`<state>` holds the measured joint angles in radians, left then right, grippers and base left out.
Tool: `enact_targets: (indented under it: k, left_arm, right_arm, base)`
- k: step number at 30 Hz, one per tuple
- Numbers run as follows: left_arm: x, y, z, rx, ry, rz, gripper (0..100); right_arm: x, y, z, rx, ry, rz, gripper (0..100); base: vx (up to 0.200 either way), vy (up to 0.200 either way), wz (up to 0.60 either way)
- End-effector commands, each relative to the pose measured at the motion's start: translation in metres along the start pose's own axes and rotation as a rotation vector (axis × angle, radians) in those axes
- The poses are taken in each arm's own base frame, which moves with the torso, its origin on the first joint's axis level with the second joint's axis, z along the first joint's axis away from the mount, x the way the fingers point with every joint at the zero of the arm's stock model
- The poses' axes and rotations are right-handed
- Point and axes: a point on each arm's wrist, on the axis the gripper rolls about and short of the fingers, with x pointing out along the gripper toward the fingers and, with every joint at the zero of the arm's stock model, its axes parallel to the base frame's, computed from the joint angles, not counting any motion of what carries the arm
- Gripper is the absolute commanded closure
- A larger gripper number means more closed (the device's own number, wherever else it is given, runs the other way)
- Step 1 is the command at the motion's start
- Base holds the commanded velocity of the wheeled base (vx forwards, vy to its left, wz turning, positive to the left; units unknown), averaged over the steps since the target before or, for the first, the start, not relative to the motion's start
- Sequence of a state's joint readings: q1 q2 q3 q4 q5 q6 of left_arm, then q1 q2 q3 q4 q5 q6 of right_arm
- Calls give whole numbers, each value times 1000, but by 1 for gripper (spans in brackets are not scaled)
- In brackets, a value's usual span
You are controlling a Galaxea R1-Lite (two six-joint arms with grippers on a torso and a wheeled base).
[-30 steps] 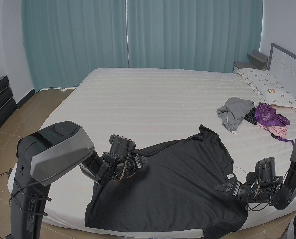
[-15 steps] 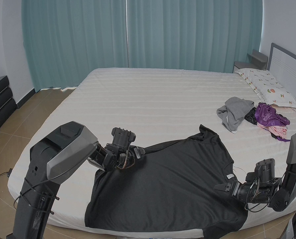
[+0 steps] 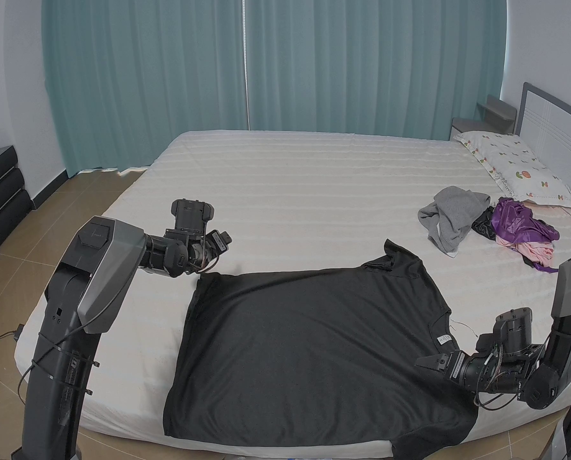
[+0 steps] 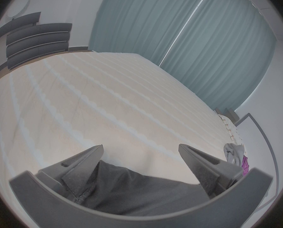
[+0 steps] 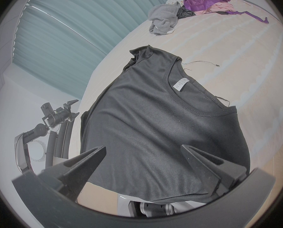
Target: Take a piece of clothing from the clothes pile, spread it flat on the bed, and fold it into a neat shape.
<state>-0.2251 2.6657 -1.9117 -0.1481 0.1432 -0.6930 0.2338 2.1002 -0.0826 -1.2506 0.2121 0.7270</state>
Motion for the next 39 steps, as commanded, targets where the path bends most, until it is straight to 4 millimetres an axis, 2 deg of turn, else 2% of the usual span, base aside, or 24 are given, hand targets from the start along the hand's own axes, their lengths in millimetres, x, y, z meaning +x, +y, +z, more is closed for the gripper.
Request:
enact_targets:
  k: [1, 6, 16, 23, 24, 28, 33, 39]
  left_arm:
    - [13, 20, 16, -34, -20, 40, 0]
    - [13, 30, 19, -45, -12, 60, 0]
    - [19, 40, -3, -64, 72, 82, 0]
    - [22, 38, -12, -56, 88, 80, 0]
    - [22, 37, -15, -54, 92, 80, 100]
    - [21, 34, -16, -51, 95, 75, 100]
    - [25, 38, -19, -45, 75, 109, 100]
    - [21, 37, 3, -107, -57, 133, 100]
  right_arm:
    - [0, -2, -1, 4, 6, -6, 0]
    - [1, -2, -1, 7, 6, -6, 0]
    - [4, -6, 1, 17, 6, -21, 0]
    - [5, -9, 2, 24, 2, -30, 0]
    - [6, -9, 3, 21, 2, -29, 0]
    - [15, -6, 8, 11, -18, -8, 0]
    - [37, 3, 24, -24, -92, 31, 0]
    - [79, 13, 60, -110, -276, -27, 0]
  base:
    - [0, 0, 0]
    - [0, 0, 0]
    - [0, 0, 0]
    - [0, 0, 0]
    - [0, 0, 0]
    - [0, 0, 0]
    - [0, 0, 0]
    - [0, 0, 0]
